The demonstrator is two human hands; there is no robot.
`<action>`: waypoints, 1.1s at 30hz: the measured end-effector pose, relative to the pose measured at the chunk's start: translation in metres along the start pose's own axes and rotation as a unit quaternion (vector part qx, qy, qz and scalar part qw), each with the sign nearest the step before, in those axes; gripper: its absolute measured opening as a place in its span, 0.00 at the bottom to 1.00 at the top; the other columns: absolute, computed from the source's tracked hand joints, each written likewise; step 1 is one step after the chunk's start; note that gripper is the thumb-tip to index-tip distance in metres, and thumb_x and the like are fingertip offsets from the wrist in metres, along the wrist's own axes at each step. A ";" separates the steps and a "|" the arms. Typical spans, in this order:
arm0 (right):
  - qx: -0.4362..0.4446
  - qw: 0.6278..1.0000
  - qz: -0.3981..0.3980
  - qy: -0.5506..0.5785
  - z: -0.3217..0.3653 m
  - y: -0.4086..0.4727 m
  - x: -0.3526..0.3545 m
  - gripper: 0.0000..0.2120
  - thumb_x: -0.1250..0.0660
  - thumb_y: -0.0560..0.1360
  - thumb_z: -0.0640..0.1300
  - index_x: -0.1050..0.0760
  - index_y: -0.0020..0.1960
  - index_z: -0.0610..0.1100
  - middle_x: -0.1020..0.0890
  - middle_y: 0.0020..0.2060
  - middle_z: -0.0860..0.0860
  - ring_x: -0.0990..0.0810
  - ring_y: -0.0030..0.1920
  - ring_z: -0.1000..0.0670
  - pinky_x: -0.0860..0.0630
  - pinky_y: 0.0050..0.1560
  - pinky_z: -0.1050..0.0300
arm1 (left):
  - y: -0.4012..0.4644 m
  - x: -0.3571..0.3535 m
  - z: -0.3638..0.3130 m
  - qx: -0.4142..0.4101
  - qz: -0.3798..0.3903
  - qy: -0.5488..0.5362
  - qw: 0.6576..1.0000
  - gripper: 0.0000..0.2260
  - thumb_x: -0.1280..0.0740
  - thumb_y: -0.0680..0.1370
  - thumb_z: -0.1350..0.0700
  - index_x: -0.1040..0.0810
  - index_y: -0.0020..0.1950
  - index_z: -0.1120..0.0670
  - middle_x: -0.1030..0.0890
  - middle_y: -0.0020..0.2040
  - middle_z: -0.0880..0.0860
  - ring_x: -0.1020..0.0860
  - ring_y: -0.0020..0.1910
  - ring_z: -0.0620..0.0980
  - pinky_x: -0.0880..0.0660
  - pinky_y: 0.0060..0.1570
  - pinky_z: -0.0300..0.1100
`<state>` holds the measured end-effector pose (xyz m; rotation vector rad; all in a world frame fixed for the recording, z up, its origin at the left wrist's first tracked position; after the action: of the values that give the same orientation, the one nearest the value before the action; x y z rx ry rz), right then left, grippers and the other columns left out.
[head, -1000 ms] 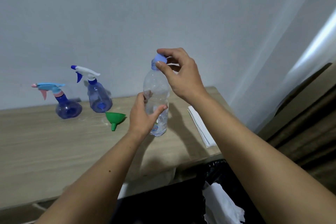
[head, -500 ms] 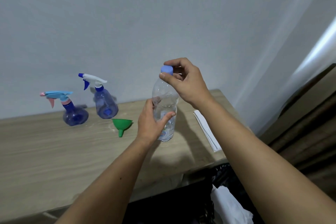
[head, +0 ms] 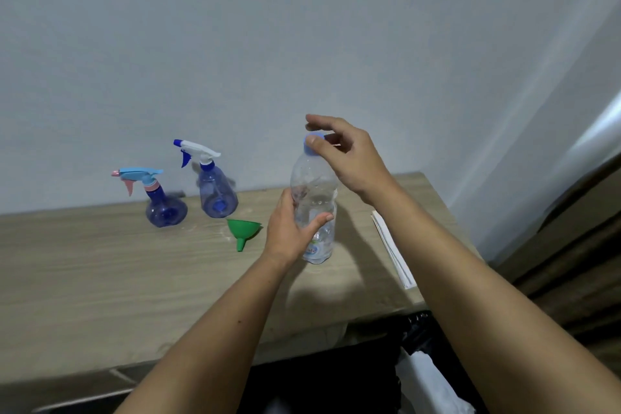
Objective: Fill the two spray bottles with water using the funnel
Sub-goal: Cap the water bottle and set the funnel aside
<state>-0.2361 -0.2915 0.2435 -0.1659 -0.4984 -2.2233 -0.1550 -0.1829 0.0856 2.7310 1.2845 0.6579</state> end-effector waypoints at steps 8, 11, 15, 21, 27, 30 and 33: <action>0.060 0.997 -0.023 -0.049 0.013 -0.011 0.005 0.12 0.19 0.72 0.45 0.14 0.54 0.45 0.18 0.46 0.49 0.18 0.44 0.56 0.23 0.49 0.67 | -0.009 0.005 -0.007 0.019 0.001 0.033 0.999 0.33 0.19 0.71 0.43 0.28 0.70 0.51 0.19 0.65 0.47 0.20 0.65 0.48 0.23 0.66 0.47; 0.096 0.993 0.014 -0.066 0.018 -0.010 0.001 0.13 0.21 0.76 0.45 0.15 0.59 0.45 0.19 0.55 0.50 0.17 0.51 0.52 0.21 0.54 0.65 | -0.012 0.006 -0.012 0.030 0.001 0.041 0.999 0.34 0.20 0.70 0.38 0.27 0.69 0.50 0.19 0.65 0.46 0.20 0.65 0.47 0.22 0.65 0.50; 0.032 0.998 0.051 -0.020 0.008 -0.005 0.003 0.10 0.22 0.76 0.46 0.14 0.57 0.48 0.15 0.55 0.55 0.17 0.54 0.55 0.23 0.55 0.67 | -0.011 0.004 -0.015 0.050 0.005 0.051 0.997 0.34 0.20 0.70 0.38 0.27 0.69 0.50 0.19 0.65 0.47 0.20 0.64 0.47 0.22 0.66 0.51; -0.045 0.998 -0.038 0.009 -0.014 -0.008 0.013 0.20 0.14 0.66 0.51 0.19 0.51 0.47 0.15 0.48 0.54 0.15 0.50 0.54 0.20 0.52 0.63 | -0.010 0.000 -0.020 0.052 0.001 0.064 0.997 0.32 0.18 0.71 0.43 0.26 0.68 0.52 0.20 0.62 0.45 0.21 0.63 0.47 0.24 0.65 0.46; 0.022 0.998 0.061 0.009 -0.002 -0.013 0.003 0.15 0.25 0.79 0.44 0.17 0.65 0.47 0.16 0.56 0.54 0.18 0.54 0.58 0.22 0.65 0.58 | -0.016 0.005 -0.015 0.066 -0.016 0.043 0.997 0.38 0.21 0.66 0.34 0.27 0.69 0.50 0.19 0.64 0.47 0.20 0.64 0.47 0.23 0.67 0.49; 0.012 0.999 0.033 -0.006 -0.003 -0.010 0.010 0.10 0.24 0.78 0.44 0.15 0.59 0.46 0.14 0.55 0.55 0.16 0.53 0.58 0.20 0.64 0.57 | -0.014 0.001 -0.015 0.071 -0.010 0.039 0.997 0.37 0.21 0.66 0.34 0.27 0.69 0.51 0.19 0.65 0.47 0.20 0.64 0.47 0.23 0.67 0.50; -0.016 1.000 -0.016 -0.009 -0.008 -0.011 0.015 0.13 0.20 0.74 0.48 0.18 0.56 0.46 0.14 0.54 0.56 0.16 0.55 0.58 0.22 0.60 0.67 | -0.010 -0.002 -0.015 0.069 0.004 0.044 0.997 0.36 0.20 0.68 0.37 0.27 0.69 0.51 0.19 0.65 0.47 0.20 0.65 0.48 0.23 0.66 0.51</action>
<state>-0.2539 -0.2988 0.2373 -0.1957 -0.4777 -2.2629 -0.1694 -0.1794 0.0969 2.8475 1.3878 0.7249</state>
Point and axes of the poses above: each hand's wrist, its own y-axis towards the middle knuckle, its own x-axis out of the back of the hand, z = x × y, the point moved 10 cm from there along y, towards the middle knuckle
